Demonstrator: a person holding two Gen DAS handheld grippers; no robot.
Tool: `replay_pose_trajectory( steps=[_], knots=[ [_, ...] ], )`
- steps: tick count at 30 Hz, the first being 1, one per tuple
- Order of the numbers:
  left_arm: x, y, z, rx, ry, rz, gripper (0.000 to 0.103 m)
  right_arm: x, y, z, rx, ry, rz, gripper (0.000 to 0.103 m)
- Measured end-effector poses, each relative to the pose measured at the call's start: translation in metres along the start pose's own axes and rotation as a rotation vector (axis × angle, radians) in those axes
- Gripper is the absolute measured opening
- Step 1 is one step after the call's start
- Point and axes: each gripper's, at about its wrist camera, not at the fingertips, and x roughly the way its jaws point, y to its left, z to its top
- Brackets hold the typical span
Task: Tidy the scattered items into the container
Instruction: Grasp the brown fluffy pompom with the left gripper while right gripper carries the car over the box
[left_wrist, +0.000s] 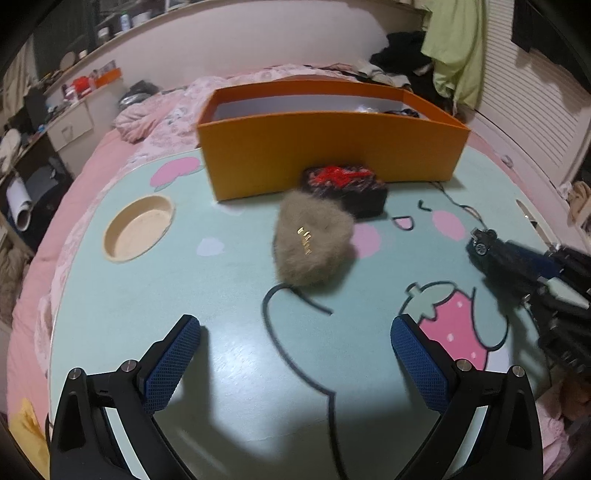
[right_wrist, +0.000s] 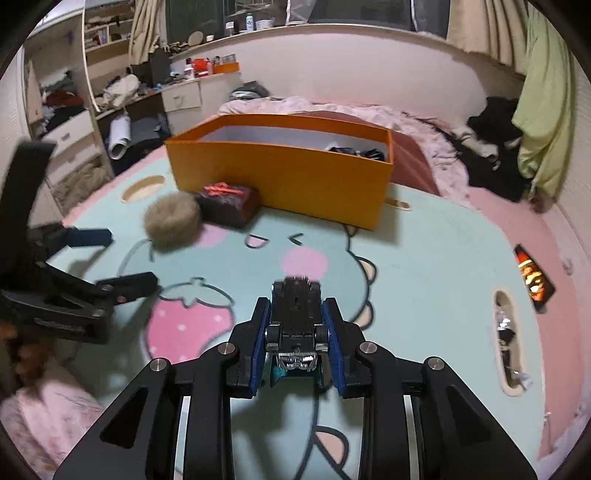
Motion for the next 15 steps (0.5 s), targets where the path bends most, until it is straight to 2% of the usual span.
replay_pose_trajectory(
  steps=[2, 6, 7, 8, 9, 10, 11, 15],
  knots=[
    [-0.001, -0.001, 0.011, 0.003, -0.015, 0.002, 0.103, 0.006, -0.001, -0.002, 0.009, 0.027, -0.009, 0.03],
    [0.008, 0.002, 0.033, 0.007, -0.035, 0.029, 0.102, 0.004, 0.002, -0.004, -0.007, 0.021, -0.035, 0.03],
    [0.011, 0.003, 0.036, 0.008, -0.034, 0.03, 0.097, 0.003, 0.002, -0.004, -0.007, 0.02, -0.036, 0.03],
    [0.015, 0.005, 0.039, 0.008, -0.025, 0.024, 0.081, 0.003, 0.002, -0.005, -0.006, 0.019, -0.036, 0.03],
    [0.02, 0.006, 0.04, 0.007, -0.007, 0.013, 0.069, 0.002, 0.001, -0.005, -0.005, 0.018, -0.035, 0.03],
    [0.022, 0.007, 0.039, 0.004, 0.008, 0.003, 0.044, 0.002, 0.001, -0.005, -0.003, 0.018, -0.034, 0.03],
    [0.02, 0.006, 0.037, 0.005, -0.001, 0.001, 0.031, 0.001, 0.0, -0.006, -0.001, 0.017, -0.035, 0.03],
    [-0.002, 0.004, 0.024, 0.02, -0.088, -0.045, 0.031, 0.0, 0.0, -0.008, 0.001, 0.012, -0.043, 0.03]
  ],
)
